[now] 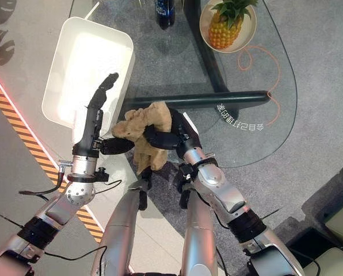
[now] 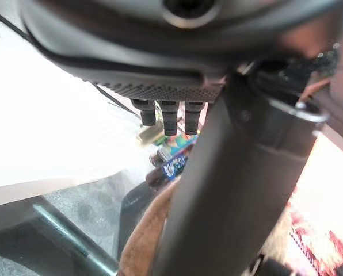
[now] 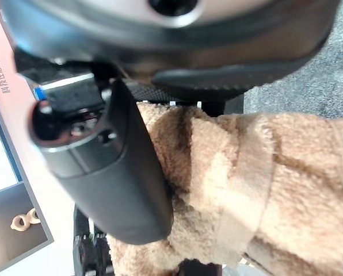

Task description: Wipe the table with a cloth and put it in the basket.

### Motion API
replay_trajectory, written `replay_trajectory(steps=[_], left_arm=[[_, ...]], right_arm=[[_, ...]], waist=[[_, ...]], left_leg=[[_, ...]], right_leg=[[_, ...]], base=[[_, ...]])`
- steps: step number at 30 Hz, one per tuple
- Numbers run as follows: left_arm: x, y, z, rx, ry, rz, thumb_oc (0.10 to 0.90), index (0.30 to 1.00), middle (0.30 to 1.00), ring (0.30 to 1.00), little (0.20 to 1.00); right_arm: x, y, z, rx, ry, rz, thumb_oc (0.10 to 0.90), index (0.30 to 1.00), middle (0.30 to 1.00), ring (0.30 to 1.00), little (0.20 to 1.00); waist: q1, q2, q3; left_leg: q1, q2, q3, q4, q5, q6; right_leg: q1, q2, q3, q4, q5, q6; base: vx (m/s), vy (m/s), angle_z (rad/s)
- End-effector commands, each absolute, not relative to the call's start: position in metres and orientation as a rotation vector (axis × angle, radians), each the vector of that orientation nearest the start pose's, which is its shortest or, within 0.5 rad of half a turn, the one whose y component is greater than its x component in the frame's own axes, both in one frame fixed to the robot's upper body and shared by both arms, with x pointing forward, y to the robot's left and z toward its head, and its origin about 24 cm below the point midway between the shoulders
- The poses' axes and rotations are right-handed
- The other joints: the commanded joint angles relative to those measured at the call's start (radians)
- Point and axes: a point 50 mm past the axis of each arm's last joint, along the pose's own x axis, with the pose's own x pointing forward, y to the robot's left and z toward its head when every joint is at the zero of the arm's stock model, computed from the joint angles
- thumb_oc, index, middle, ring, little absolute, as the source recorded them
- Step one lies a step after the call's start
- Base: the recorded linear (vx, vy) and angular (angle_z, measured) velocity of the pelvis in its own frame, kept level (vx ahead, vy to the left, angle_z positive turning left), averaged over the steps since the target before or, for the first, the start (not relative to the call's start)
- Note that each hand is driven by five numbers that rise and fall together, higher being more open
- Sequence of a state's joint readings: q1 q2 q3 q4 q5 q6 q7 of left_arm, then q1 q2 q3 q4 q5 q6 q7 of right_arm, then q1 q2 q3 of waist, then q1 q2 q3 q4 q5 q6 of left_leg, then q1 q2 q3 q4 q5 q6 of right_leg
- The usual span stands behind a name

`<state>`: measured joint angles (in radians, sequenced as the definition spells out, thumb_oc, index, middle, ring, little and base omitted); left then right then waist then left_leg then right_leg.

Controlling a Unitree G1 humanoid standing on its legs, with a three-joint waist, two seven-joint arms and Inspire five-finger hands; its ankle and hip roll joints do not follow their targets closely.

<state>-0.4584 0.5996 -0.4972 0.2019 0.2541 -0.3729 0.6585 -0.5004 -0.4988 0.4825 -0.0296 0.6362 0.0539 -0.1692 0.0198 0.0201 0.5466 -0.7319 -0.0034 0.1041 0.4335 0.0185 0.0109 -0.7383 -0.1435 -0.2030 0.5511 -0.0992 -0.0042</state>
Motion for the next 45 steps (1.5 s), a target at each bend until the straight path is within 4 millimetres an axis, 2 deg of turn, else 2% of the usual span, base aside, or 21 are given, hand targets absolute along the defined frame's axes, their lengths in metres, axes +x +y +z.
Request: replay_trajectory(steps=[1, 8, 15, 26, 30, 31, 34, 36, 42, 45], left_arm=[[0.287, 0.110, 0.167, 0.630, -1.000, -0.111, 0.800, 0.900, 0.900, 0.900, 0.900], [0.293, 0.106, 0.154, 0.750, -0.955, -0.207, 0.800, 0.900, 0.900, 0.900, 0.900], [0.293, 0.107, 0.142, 0.818, -0.886, -0.304, 0.800, 0.900, 0.900, 0.900, 0.900], [0.283, 0.100, 0.132, 0.749, -0.879, -0.344, 0.800, 0.900, 0.900, 0.900, 0.900], [0.276, 0.098, 0.133, 0.550, -0.821, -0.366, 0.800, 0.900, 0.900, 0.900, 0.900], [0.276, 0.098, 0.133, 0.550, -0.821, -0.366, 0.800, 0.900, 0.900, 0.900, 0.900], [0.268, 0.093, 0.128, 0.279, -0.681, -0.432, 0.800, 0.900, 0.900, 0.900, 0.900], [0.265, 0.091, 0.125, 0.173, -0.629, -0.456, 0.800, 0.900, 0.900, 0.900, 0.900], [0.262, 0.087, 0.122, 0.054, -0.558, -0.499, 0.800, 0.900, 0.900, 0.900, 0.900], [0.263, 0.089, 0.117, -0.052, -0.465, -0.528, 0.800, 0.900, 0.900, 0.900, 0.900]], right_arm=[[0.266, -0.044, 0.214, 0.176, -0.513, 0.794, 0.100, 0.300, 0.300, 0.300, 0.200], [0.270, -0.046, 0.217, 0.154, -0.541, 0.748, 0.100, 0.300, 0.300, 0.300, 0.200], [0.276, -0.065, 0.226, 0.103, -0.618, 0.583, 0.100, 0.300, 0.300, 0.300, 0.200], [0.281, -0.091, 0.232, 0.050, -0.683, 0.386, 0.100, 0.300, 0.300, 0.300, 0.200], [0.281, -0.104, 0.237, 0.044, -0.724, 0.274, 0.100, 0.300, 0.300, 0.300, 0.200], [0.281, -0.104, 0.237, 0.044, -0.724, 0.274, 0.100, 0.300, 0.300, 0.300, 0.200], [0.276, -0.111, 0.240, 0.073, -0.762, 0.227, 0.100, 0.300, 0.300, 0.300, 0.200], [0.274, -0.112, 0.241, 0.082, -0.772, 0.224, 0.100, 0.300, 0.300, 0.300, 0.200], [0.276, -0.111, 0.249, 0.070, -0.775, 0.229, 0.100, 0.300, 0.300, 0.300, 0.200], [0.277, -0.110, 0.251, 0.069, -0.772, 0.237, 0.100, 0.300, 0.300, 0.300, 0.200]], waist=[[0.000, -0.001, -0.027], [-0.009, 0.004, -0.027], [-0.023, 0.007, -0.027], [-0.034, 0.006, -0.027], [-0.027, 0.006, -0.027], [-0.027, 0.006, -0.027], [-0.022, 0.007, -0.027], [-0.020, 0.006, -0.027], [-0.010, 0.006, -0.027], [-0.007, 0.008, -0.027]], left_leg=[[0.071, -0.041, 0.057, -0.003, -0.092, 0.043], [0.064, -0.038, 0.066, 0.002, -0.094, 0.041], [0.059, -0.032, 0.078, 0.005, -0.099, 0.041], [0.051, -0.026, 0.088, 0.010, -0.109, 0.044], [0.045, -0.026, 0.087, 0.008, -0.111, 0.046], [0.045, -0.026, 0.087, 0.008, -0.111, 0.046], [0.042, -0.029, 0.079, -0.003, -0.113, 0.051], [0.044, -0.031, 0.077, -0.011, -0.113, 0.054], [0.046, -0.033, 0.074, -0.024, -0.110, 0.060], [0.050, -0.034, 0.071, -0.028, -0.108, 0.061]], right_leg=[[0.030, 0.069, 0.029, -0.066, 0.044, 0.025], [0.021, 0.066, 0.031, -0.068, 0.047, 0.026], [0.013, 0.064, 0.036, -0.069, 0.049, 0.030], [0.000, 0.065, 0.045, -0.063, 0.050, 0.033], [-0.006, 0.062, 0.042, -0.063, 0.052, 0.037], [-0.006, 0.062, 0.042, -0.063, 0.052, 0.037], [-0.009, 0.062, 0.038, -0.070, 0.056, 0.043], [-0.008, 0.062, 0.034, -0.074, 0.059, 0.045], [-0.004, 0.059, 0.024, -0.086, 0.066, 0.045], [0.001, 0.060, 0.025, -0.090, 0.068, 0.045]], base=[[0.00, 0.000, 0.00], [-0.01, 0.037, -0.03], [0.00, 0.034, -0.03], [0.01, 0.023, -0.05], [0.00, 0.001, -0.01], [0.00, 0.000, 0.00], [0.01, -0.026, 0.00], [0.01, -0.035, 0.00], [0.00, -0.003, 0.01], [0.01, -0.006, 0.03]])
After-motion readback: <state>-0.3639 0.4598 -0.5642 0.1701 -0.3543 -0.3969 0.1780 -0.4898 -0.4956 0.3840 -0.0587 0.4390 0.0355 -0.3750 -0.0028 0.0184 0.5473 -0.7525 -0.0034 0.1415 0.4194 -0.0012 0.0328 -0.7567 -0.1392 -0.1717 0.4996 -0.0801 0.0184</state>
